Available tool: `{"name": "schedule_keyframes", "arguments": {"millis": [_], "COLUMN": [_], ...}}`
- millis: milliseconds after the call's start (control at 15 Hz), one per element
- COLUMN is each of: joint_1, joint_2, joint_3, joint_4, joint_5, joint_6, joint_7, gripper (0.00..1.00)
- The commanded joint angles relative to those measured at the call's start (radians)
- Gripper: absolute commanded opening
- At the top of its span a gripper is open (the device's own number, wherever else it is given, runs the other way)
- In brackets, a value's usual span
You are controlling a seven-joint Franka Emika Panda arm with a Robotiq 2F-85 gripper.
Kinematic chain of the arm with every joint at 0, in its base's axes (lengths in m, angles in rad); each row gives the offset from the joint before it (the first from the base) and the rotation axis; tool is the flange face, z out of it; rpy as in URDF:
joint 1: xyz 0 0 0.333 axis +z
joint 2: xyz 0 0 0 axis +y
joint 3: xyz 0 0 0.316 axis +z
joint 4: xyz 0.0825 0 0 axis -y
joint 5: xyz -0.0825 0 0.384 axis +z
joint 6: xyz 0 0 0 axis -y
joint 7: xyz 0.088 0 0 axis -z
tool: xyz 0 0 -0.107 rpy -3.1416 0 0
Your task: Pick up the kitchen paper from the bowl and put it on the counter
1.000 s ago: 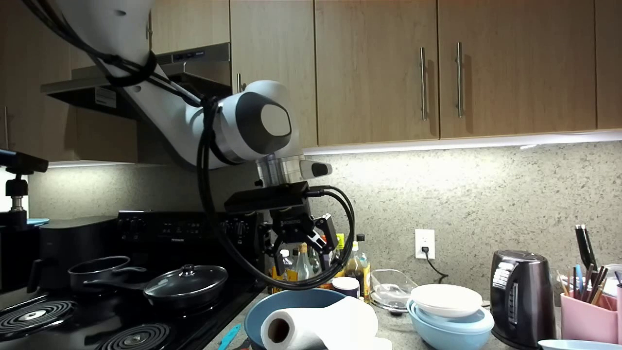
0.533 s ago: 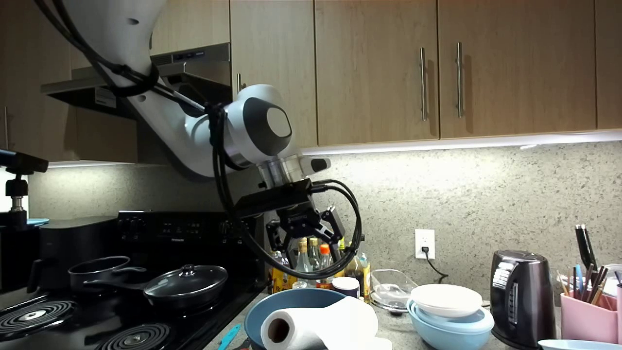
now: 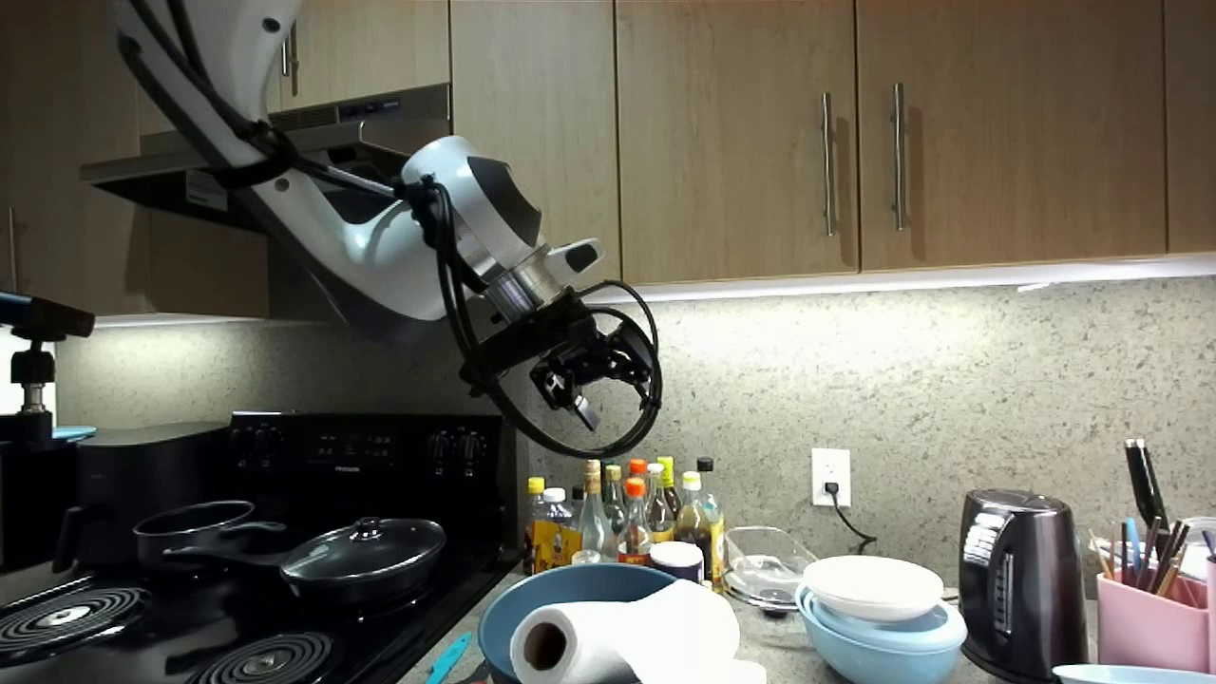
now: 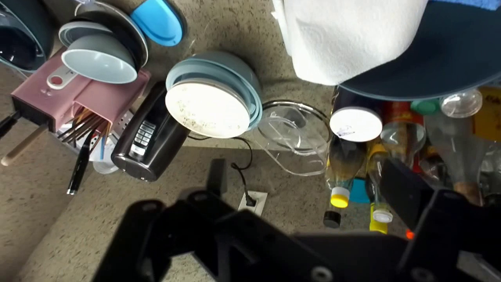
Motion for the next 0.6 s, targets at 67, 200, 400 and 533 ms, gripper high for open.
{"name": "schedule_keyframes", "arguments": {"millis": [67,200,400,533], "joint_1": [0.024,0.02,0.017,-0.041], "joint_2": [0.005,0.007,0.008,0.01], "joint_3": [-0.016,-0.017,-0.018,0.022], "joint_4": [0.017,0.018,0.018,0.003], "joint_5": [-0.025,-0.026,-0.026,-0.029], "joint_6": [-0.009,-0.009,-0.008,0.036], "joint_7": [0.037,0.038,0.038,0.047], "gripper": [1.0,1.0,1.0,1.0]}}
